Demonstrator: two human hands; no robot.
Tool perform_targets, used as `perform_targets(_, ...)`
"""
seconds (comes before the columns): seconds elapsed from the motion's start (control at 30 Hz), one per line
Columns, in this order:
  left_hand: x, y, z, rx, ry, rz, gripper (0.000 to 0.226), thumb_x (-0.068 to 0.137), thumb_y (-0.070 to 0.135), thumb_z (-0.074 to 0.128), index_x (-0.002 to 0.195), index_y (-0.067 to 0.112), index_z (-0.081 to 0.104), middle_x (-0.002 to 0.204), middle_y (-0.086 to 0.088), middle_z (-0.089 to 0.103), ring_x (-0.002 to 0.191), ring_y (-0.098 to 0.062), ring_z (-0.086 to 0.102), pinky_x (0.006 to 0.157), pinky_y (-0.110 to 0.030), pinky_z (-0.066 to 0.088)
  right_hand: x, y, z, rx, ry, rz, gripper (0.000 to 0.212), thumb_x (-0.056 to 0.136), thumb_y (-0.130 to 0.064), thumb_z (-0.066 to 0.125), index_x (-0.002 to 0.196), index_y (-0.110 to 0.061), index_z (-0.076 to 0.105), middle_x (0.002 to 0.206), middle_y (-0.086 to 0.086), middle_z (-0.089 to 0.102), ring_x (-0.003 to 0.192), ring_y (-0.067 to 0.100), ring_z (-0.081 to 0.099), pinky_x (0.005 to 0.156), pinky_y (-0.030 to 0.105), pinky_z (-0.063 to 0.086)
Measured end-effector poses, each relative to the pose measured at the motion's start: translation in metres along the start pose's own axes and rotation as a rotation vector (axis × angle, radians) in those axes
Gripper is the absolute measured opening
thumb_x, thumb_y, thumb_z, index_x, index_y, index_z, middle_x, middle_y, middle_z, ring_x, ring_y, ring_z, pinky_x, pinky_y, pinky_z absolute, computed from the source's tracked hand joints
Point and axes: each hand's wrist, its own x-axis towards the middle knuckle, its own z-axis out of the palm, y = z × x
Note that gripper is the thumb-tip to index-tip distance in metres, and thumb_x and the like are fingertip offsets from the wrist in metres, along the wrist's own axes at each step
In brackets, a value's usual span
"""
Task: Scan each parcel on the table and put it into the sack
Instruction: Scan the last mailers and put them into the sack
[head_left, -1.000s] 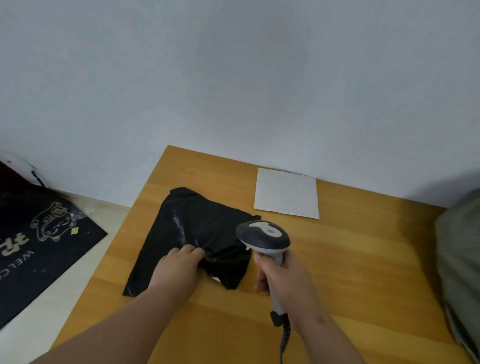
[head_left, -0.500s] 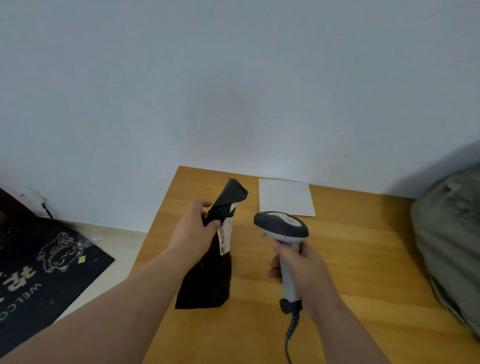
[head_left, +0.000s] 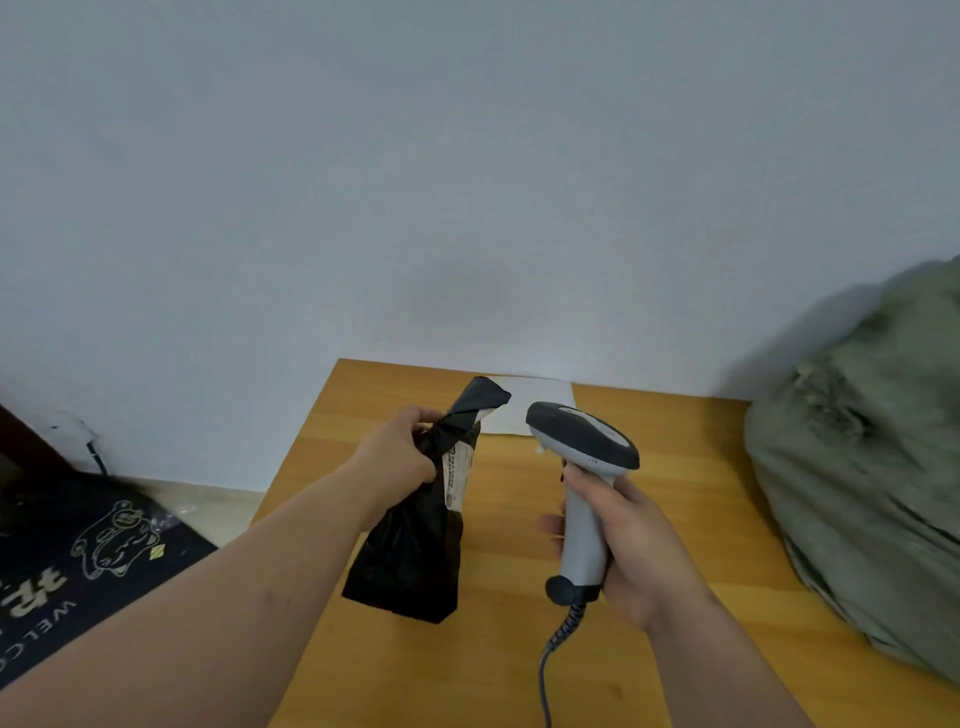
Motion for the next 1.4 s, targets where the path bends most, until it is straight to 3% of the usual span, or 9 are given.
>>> perform_targets(0.17,-0.023,0.029,0.039,0.001,0.083,0.019,0.046,0.096,0.009,0.057,0.135,0.021,0.037,0.110,-0.004,0.062,0.093,-0.022,0.064,0.069,-0.034,0.054,-0.021,-0.009,-0.053,0.031,0.046,-0.043,0.021,0.093,-0.020,0.068,0.111,-0.011,0.063,0.091,0.013,0.062,0.078,0.028,0.073,0.062,0.037,0.054)
perform_targets(0.33,-0.049,0.065,0.079,0.136,0.139,0.084,0.010,0.103,0.022,0.046,0.110,0.017,0.051,0.095,-0.009,0.065,0.086,-0.023,0.064,0.070,-0.038,0.054,-0.045,-0.019,-0.101,0.091,0.021,-0.077,0.019,0.093,-0.019,0.069,0.110,-0.013,0.063,0.092,0.011,0.064,0.083,0.027,0.074,0.069,0.036,0.055)
perform_targets(0.47,-0.068,0.086,0.098,0.137,0.136,0.095,0.015,0.102,0.025,0.049,0.097,0.018,0.061,0.091,-0.010,0.071,0.086,-0.027,0.069,0.081,-0.048,0.058,-0.061,-0.026,-0.129,0.040,0.006,-0.125,0.021,0.092,-0.023,0.070,0.112,-0.022,0.065,0.108,0.003,0.068,0.098,0.028,0.071,0.086,0.048,0.054)
perform_targets(0.57,-0.079,0.097,0.106,0.150,0.139,0.107,0.015,0.101,0.022,0.051,0.094,0.017,0.064,0.088,-0.009,0.071,0.083,-0.026,0.069,0.075,-0.041,0.057,-0.071,-0.032,-0.143,0.029,0.002,-0.133,0.021,0.092,-0.024,0.069,0.112,-0.019,0.065,0.100,0.004,0.069,0.089,0.027,0.071,0.077,0.046,0.051)
perform_targets(0.73,-0.089,0.107,0.108,0.196,0.151,0.180,0.013,0.097,0.014,0.055,0.092,0.017,0.066,0.086,-0.009,0.072,0.084,-0.026,0.070,0.080,-0.048,0.059,-0.084,-0.035,-0.150,-0.004,-0.013,-0.179,0.017,0.095,-0.022,0.065,0.109,-0.011,0.063,0.081,0.011,0.069,0.076,0.028,0.070,0.074,0.042,0.049)
perform_targets(0.93,-0.091,0.109,0.099,0.283,0.190,0.266,0.013,0.093,0.009,0.055,0.096,0.021,0.061,0.091,-0.003,0.069,0.080,-0.024,0.068,0.075,-0.045,0.059,-0.093,-0.031,-0.139,-0.063,0.047,-0.268,0.018,0.094,-0.026,0.067,0.106,-0.013,0.065,0.081,0.015,0.073,0.078,0.034,0.074,0.083,0.050,0.055)
perform_targets(1.17,-0.090,0.102,0.070,0.262,0.202,0.267,0.013,0.093,0.008,0.054,0.095,0.018,0.062,0.093,-0.005,0.068,0.083,-0.025,0.066,0.077,-0.042,0.058,-0.098,-0.026,-0.108,-0.069,0.074,-0.288,0.014,0.093,-0.022,0.066,0.102,-0.011,0.064,0.078,0.012,0.070,0.067,0.029,0.070,0.070,0.041,0.052)
perform_targets(1.3,-0.090,0.098,0.054,0.279,0.228,0.282,0.015,0.094,0.009,0.053,0.099,0.019,0.063,0.096,-0.002,0.067,0.082,-0.018,0.063,0.067,-0.032,0.051,-0.102,-0.017,-0.095,-0.127,0.102,-0.298,0.010,0.092,-0.018,0.067,0.097,-0.009,0.064,0.073,0.011,0.066,0.059,0.026,0.064,0.069,0.043,0.052)
perform_targets(1.4,-0.089,0.103,0.041,0.299,0.245,0.307,0.016,0.093,0.008,0.053,0.096,0.020,0.063,0.098,-0.005,0.068,0.087,-0.022,0.063,0.077,-0.036,0.053,-0.103,-0.009,-0.087,-0.257,0.112,-0.304,0.009,0.091,-0.018,0.067,0.093,-0.010,0.065,0.075,0.009,0.065,0.058,0.021,0.064,0.067,0.039,0.051)
